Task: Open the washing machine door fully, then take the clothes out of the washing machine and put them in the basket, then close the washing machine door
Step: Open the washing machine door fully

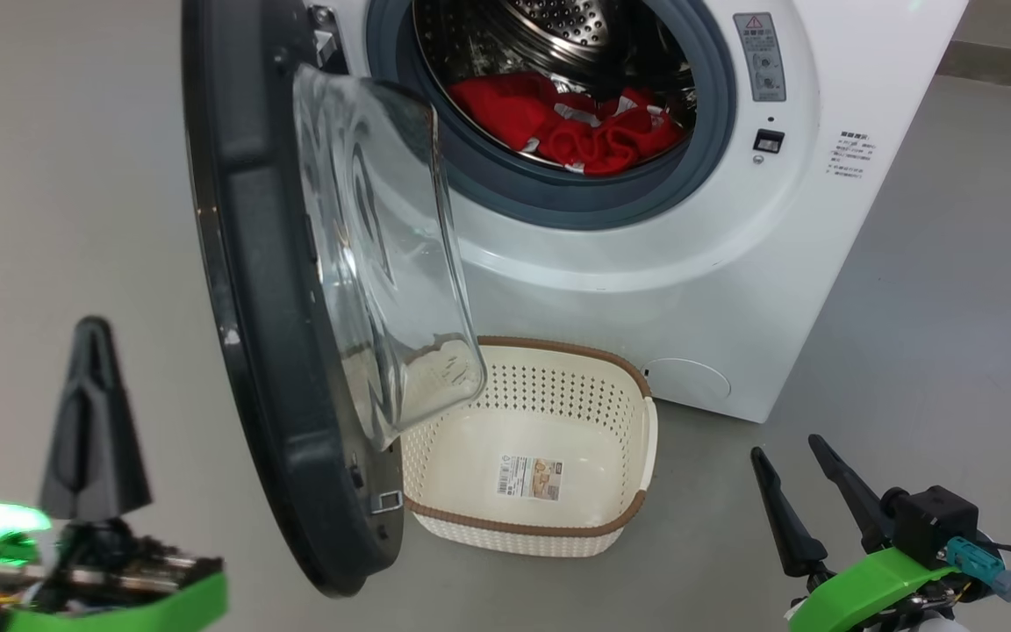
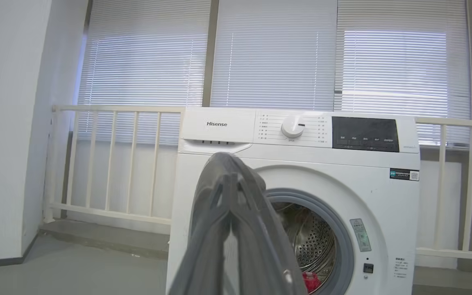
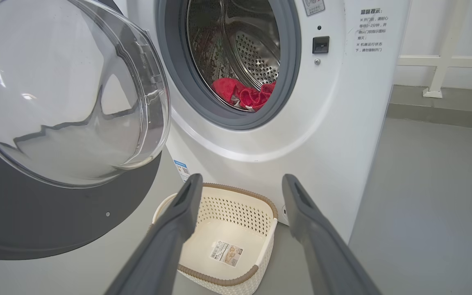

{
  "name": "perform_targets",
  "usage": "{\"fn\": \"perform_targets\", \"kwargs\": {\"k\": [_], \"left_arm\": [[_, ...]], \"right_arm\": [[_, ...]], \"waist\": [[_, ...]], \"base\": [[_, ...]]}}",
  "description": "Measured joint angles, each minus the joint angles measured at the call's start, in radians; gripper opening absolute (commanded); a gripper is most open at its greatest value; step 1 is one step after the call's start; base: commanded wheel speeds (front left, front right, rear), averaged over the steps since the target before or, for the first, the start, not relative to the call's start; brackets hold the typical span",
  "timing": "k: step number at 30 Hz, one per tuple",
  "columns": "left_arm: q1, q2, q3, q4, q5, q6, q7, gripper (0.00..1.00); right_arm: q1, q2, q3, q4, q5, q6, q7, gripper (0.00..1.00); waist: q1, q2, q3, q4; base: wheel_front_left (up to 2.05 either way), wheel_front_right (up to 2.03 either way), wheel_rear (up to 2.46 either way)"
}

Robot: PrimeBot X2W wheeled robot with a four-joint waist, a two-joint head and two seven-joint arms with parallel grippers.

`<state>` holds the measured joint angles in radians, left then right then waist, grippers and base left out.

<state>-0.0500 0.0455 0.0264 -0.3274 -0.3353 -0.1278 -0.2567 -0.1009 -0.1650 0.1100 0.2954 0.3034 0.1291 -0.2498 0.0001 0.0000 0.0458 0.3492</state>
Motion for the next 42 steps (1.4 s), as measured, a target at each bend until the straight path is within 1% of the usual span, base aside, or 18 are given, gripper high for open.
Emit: {"fn": "perform_targets", "kwargs": {"k": [3,6,9,11,12,15,16,18,22,27,33,42], "left_arm": [[0.007,0.000,-0.108,-0.074,-0.012,0.000,0.000,0.00],[0.031,0.002,-0.245,-0.100,-0.035,0.000,0.000,0.00],[0.068,0.027,-0.391,-0.059,-0.082,0.000,0.000,0.00],[0.085,0.049,-0.460,0.003,-0.116,0.000,0.000,0.00],[0.091,0.052,-0.478,0.036,-0.137,0.000,0.000,0.00],[0.092,0.054,-0.483,0.134,-0.169,0.000,0.000,0.00],[0.092,0.054,-0.483,0.134,-0.169,0.000,0.000,0.00],[0.092,0.054,-0.476,0.200,-0.172,0.000,0.000,0.00],[0.088,0.050,-0.453,0.306,-0.194,0.000,0.001,0.00],[0.085,0.040,-0.415,0.398,-0.205,0.000,0.001,0.00],[0.080,0.016,-0.383,0.446,-0.205,-0.001,0.001,0.00],[0.078,0.009,-0.338,0.459,-0.193,-0.002,0.002,0.00]], "right_arm": [[0.000,0.000,-0.003,-0.004,-0.003,0.000,0.000,1.00],[-0.001,0.000,-0.005,-0.010,-0.003,0.000,0.000,1.00],[-0.001,0.001,-0.011,-0.020,-0.005,0.000,0.000,1.00],[-0.003,0.001,-0.014,-0.023,-0.008,0.000,0.000,1.00],[-0.004,0.001,-0.015,-0.025,-0.011,0.000,0.000,1.00],[-0.007,0.002,-0.016,-0.033,-0.011,0.000,0.000,1.00],[-0.007,0.002,-0.016,-0.033,-0.011,0.000,0.000,1.00],[-0.009,0.002,-0.017,-0.041,-0.011,0.000,0.000,1.00],[-0.021,0.003,-0.016,-0.061,-0.013,0.000,0.000,1.00],[-0.029,0.003,-0.012,-0.080,-0.015,0.000,0.000,1.00],[-0.029,0.002,-0.011,-0.091,-0.019,0.000,0.000,1.00],[-0.029,-0.003,-0.012,-0.104,-0.020,0.000,0.000,1.00]], "waist": [[0.0000,0.0000,0.002,-0.002],[0.0000,0.0000,0.006,-0.002],[0.0000,0.0000,0.010,-0.002],[0.0000,0.0000,0.013,-0.003],[0.0000,0.0000,0.015,-0.004],[0.0000,0.0000,0.017,-0.006],[0.0000,0.0000,0.017,-0.006],[0.0000,0.0000,0.016,-0.008],[0.0000,0.0001,0.014,-0.009],[0.0000,0.0000,0.009,-0.011],[0.0000,0.0000,0.004,-0.010],[0.0000,0.0000,0.001,-0.004]], "base": [[0.00,0.00,0.00],[0.00,0.00,0.00],[0.00,0.00,0.00],[0.00,0.00,0.00],[0.00,0.00,0.00],[0.00,0.00,0.00],[0.00,0.00,0.00],[0.00,0.00,0.00],[0.00,0.00,0.00],[0.00,0.00,0.00],[0.00,0.00,0.00],[0.00,0.00,0.00]]}}
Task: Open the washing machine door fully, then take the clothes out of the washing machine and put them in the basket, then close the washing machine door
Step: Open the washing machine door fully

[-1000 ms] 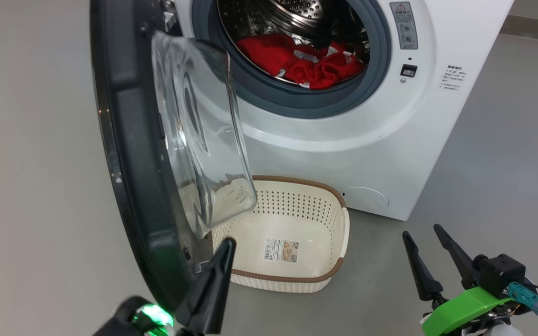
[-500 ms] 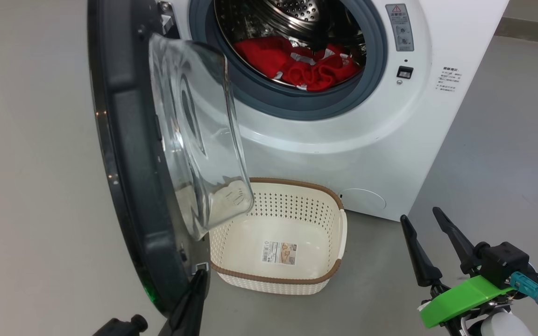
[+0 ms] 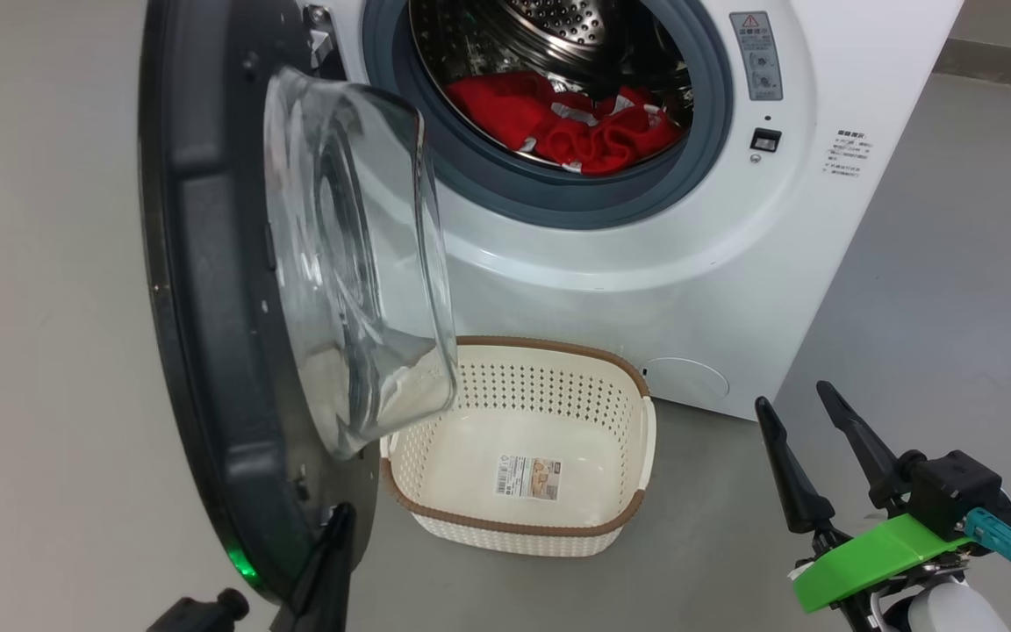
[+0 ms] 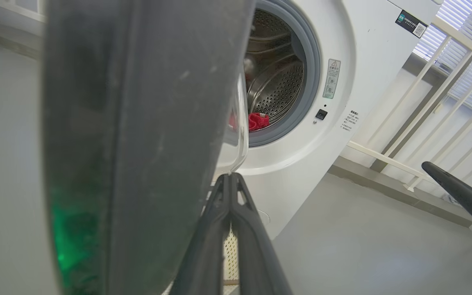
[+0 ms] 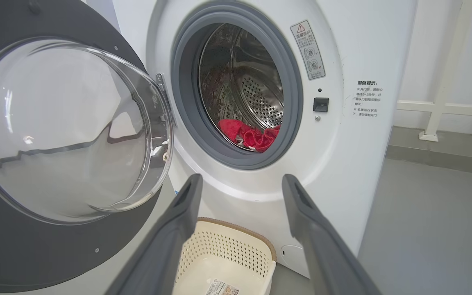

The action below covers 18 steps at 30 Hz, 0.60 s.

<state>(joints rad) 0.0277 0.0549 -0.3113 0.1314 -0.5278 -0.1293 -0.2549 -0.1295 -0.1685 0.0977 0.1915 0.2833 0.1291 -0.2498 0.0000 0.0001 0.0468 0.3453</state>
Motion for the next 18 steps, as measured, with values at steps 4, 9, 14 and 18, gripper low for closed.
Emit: {"fn": "perform_targets", "kwargs": {"k": [4,9,14,18], "left_arm": [[0.011,-0.002,0.037,-0.007,0.009,0.000,0.001,0.00],[0.015,-0.003,0.093,-0.023,0.022,0.000,0.003,0.00],[0.029,-0.003,0.176,-0.021,0.035,0.000,0.003,0.00],[0.028,0.000,0.237,-0.013,0.043,0.000,0.003,0.00]], "right_arm": [[0.000,-0.002,0.001,-0.010,0.000,0.000,0.000,1.00],[0.000,-0.007,0.001,-0.016,0.000,0.000,0.000,1.00],[0.000,-0.016,0.011,-0.019,0.000,0.000,0.000,1.00],[0.000,-0.017,0.013,-0.019,0.000,0.000,0.000,1.00]], "waist": [[0.0000,0.0000,0.000,0.005],[0.0000,0.0000,-0.001,0.014],[0.0000,-0.0001,-0.003,0.027],[0.0000,-0.0001,-0.002,0.032]], "base": [[0.00,0.00,0.00],[0.00,0.00,0.00],[0.00,0.00,0.00],[0.00,0.00,0.00]]}}
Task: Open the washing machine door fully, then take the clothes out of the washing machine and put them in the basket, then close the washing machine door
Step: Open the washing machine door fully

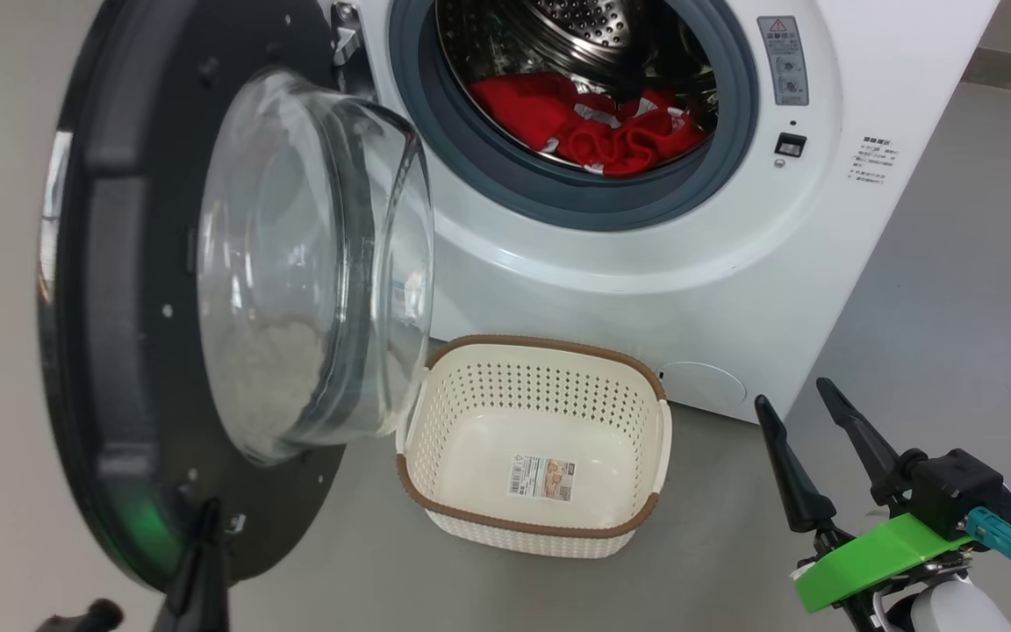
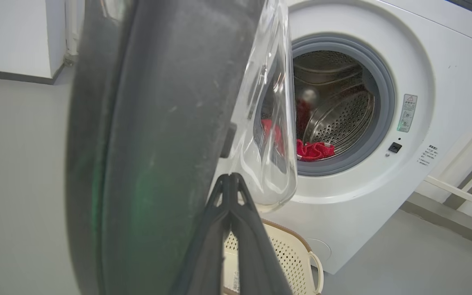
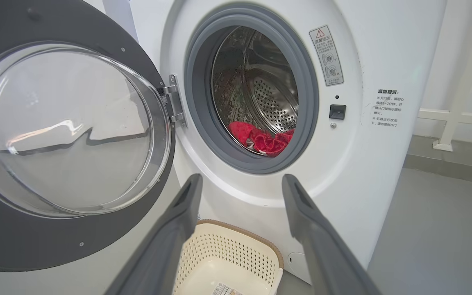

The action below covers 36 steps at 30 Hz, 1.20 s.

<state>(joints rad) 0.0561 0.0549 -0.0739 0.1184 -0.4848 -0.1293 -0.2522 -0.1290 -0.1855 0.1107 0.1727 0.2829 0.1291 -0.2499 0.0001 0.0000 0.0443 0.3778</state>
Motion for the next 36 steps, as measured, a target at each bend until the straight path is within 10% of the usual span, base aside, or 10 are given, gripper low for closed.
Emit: {"fn": "perform_targets", "kwargs": {"k": [36], "left_arm": [[-0.197,0.091,0.344,0.220,0.056,-0.007,0.002,0.00]], "right_arm": [[-0.028,-0.005,0.012,-0.031,-0.032,0.000,0.000,1.00]], "waist": [[0.0000,0.0000,0.079,-0.020]], "base": [[0.00,0.00,0.00]]}}
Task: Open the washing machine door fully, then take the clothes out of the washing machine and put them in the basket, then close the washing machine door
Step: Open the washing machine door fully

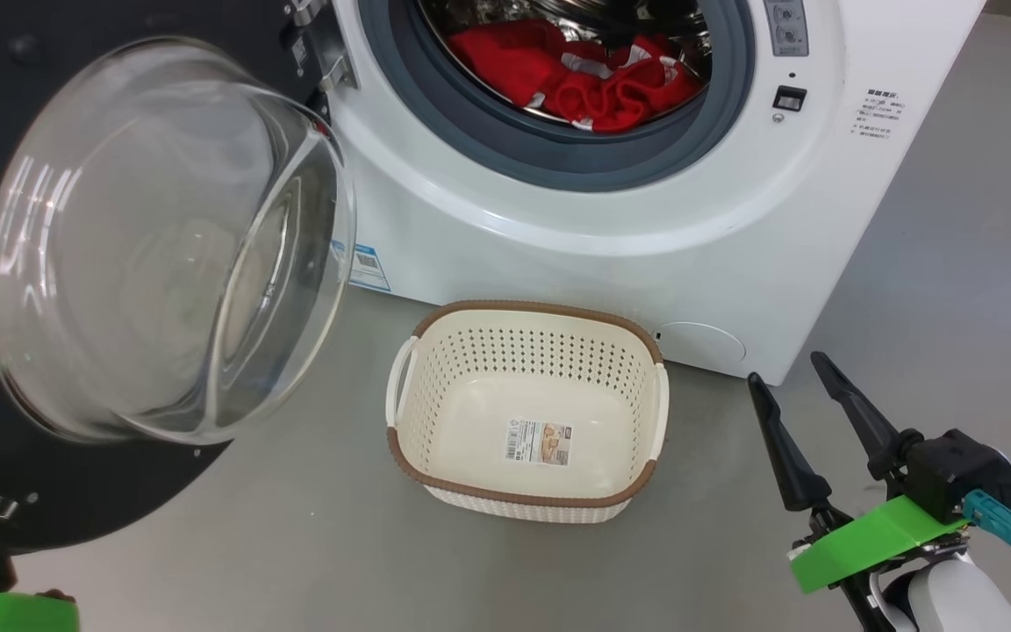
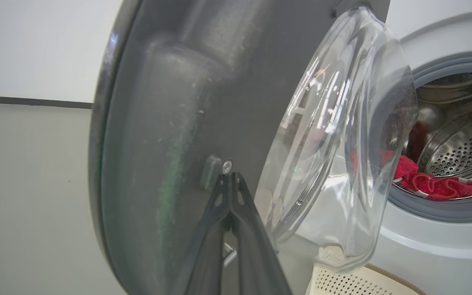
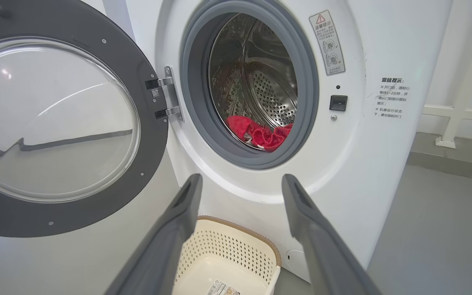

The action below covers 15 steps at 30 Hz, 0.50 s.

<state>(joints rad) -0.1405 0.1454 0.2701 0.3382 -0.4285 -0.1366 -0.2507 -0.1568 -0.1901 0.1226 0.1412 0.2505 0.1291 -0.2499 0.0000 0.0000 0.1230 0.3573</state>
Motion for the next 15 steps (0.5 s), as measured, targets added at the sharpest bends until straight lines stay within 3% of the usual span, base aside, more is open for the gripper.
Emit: {"fn": "perform_targets", "kwargs": {"k": [15], "left_arm": [[-0.095,0.046,0.079,0.093,0.005,0.000,-0.003,0.00]], "right_arm": [[-0.033,-0.001,0.016,-0.030,-0.012,0.000,0.000,1.00]], "waist": [[0.0000,0.0000,0.036,-0.012]], "base": [[0.00,0.00,0.00]]}}
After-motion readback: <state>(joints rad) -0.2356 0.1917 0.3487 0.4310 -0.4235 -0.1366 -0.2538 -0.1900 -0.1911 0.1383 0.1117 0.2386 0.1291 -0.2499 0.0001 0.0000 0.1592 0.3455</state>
